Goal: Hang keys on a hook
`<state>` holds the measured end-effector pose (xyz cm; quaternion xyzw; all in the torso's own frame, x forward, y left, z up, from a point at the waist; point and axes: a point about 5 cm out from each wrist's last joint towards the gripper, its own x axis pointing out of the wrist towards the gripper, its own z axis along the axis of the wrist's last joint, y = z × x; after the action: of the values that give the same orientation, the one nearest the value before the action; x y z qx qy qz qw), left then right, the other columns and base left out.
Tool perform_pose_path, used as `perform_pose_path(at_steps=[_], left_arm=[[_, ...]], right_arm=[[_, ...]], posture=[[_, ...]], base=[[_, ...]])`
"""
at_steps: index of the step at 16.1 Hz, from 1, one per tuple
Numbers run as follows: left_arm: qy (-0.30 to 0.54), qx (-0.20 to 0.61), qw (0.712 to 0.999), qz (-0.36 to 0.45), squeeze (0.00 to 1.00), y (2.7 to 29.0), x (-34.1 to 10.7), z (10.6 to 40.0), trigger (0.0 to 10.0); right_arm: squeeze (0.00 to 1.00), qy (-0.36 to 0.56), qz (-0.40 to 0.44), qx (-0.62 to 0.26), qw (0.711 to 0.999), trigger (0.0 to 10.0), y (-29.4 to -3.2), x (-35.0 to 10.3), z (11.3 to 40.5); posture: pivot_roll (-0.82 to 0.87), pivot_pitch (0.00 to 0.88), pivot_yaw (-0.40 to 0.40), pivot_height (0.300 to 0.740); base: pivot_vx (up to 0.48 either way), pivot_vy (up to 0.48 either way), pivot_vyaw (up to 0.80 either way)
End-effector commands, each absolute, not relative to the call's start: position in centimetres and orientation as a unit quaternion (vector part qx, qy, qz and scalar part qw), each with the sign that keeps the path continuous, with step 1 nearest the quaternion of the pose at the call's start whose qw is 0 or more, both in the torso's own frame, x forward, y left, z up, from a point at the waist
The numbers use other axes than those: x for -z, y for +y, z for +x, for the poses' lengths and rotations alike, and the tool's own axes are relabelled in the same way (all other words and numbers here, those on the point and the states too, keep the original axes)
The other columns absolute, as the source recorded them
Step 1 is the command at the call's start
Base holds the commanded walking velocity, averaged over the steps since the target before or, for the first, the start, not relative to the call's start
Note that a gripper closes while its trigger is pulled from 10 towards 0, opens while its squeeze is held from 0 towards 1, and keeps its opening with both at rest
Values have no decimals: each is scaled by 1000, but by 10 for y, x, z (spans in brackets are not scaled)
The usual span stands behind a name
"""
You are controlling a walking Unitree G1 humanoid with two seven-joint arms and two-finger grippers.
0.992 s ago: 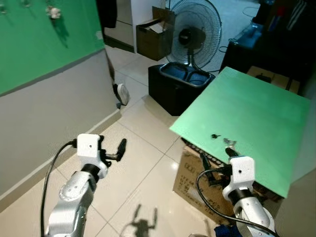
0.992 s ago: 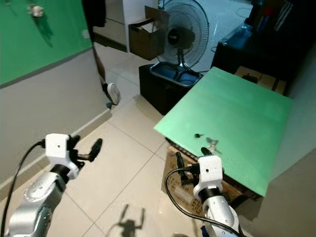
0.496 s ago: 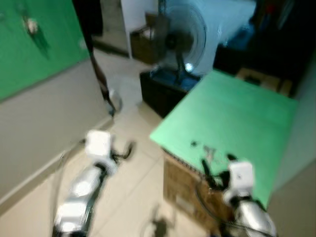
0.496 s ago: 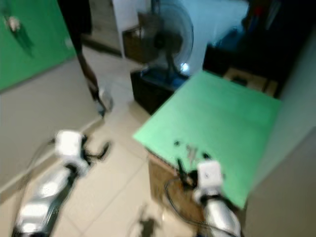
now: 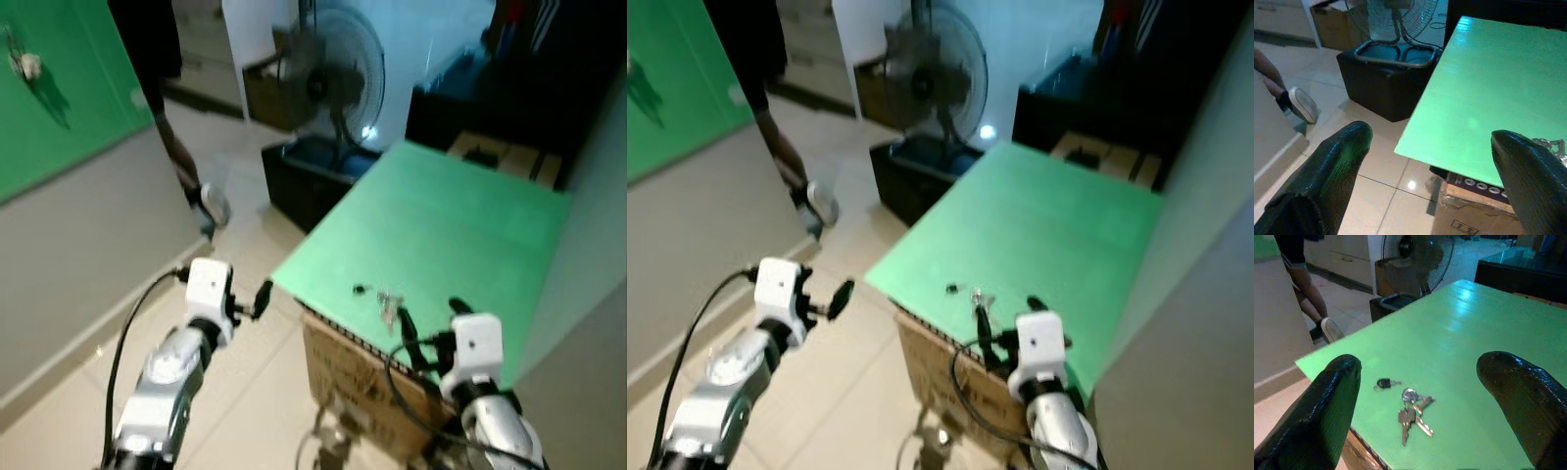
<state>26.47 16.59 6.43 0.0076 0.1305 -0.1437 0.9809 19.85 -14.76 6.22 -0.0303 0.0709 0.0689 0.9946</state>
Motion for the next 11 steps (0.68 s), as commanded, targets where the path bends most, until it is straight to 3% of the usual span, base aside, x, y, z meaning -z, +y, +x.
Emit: perform_pose_path(at_steps=[1,7,11], left_arm=[[128,145,981,20,0,170,-66,266,10000],[145,158,976,29,0,171,-63,265,10000],[144,168,975,36,0,173,-64,267,10000]], right_arm=[[0,70,-33,-72,994,10000,-144,-65,199],[0,88,-33,-52,994,10000,-149,-56,203],[0,108,-25,-46,993,10000,-147,-48,207]], posture=[[-95,0,93,727],[-96,0,112,727],[-95,0,125,727]], base=[[465,0,0],[450,0,0],[0,0,0]])
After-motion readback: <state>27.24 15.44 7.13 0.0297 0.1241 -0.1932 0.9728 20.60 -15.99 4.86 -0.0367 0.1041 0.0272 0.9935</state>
